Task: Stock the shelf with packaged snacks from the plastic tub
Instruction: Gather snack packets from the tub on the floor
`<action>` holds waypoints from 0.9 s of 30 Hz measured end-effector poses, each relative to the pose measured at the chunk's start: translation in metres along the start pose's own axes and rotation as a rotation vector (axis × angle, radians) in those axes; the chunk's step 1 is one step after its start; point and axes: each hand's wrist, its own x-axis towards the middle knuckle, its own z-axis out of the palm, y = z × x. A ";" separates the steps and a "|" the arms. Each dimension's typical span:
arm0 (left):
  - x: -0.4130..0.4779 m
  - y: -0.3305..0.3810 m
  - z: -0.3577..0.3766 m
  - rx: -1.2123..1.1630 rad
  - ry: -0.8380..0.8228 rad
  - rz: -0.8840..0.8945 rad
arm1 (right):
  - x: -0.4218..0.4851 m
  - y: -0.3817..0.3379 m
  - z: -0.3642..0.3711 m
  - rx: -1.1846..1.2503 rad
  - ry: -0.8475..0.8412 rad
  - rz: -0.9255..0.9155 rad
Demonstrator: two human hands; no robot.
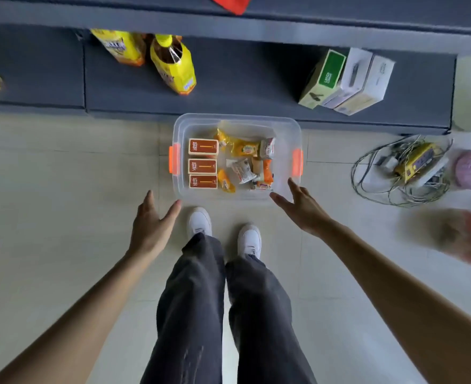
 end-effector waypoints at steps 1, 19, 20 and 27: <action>0.017 -0.006 0.011 -0.023 0.022 -0.002 | 0.019 0.008 0.008 0.015 0.017 -0.008; 0.266 -0.021 0.134 0.057 0.475 0.453 | 0.343 0.060 0.117 -0.094 0.044 -0.380; 0.267 -0.021 0.135 0.088 0.491 0.454 | 0.351 0.061 0.122 -0.128 0.034 -0.395; 0.269 -0.022 0.140 0.163 0.522 0.456 | 0.373 0.065 0.135 -0.407 0.045 -0.474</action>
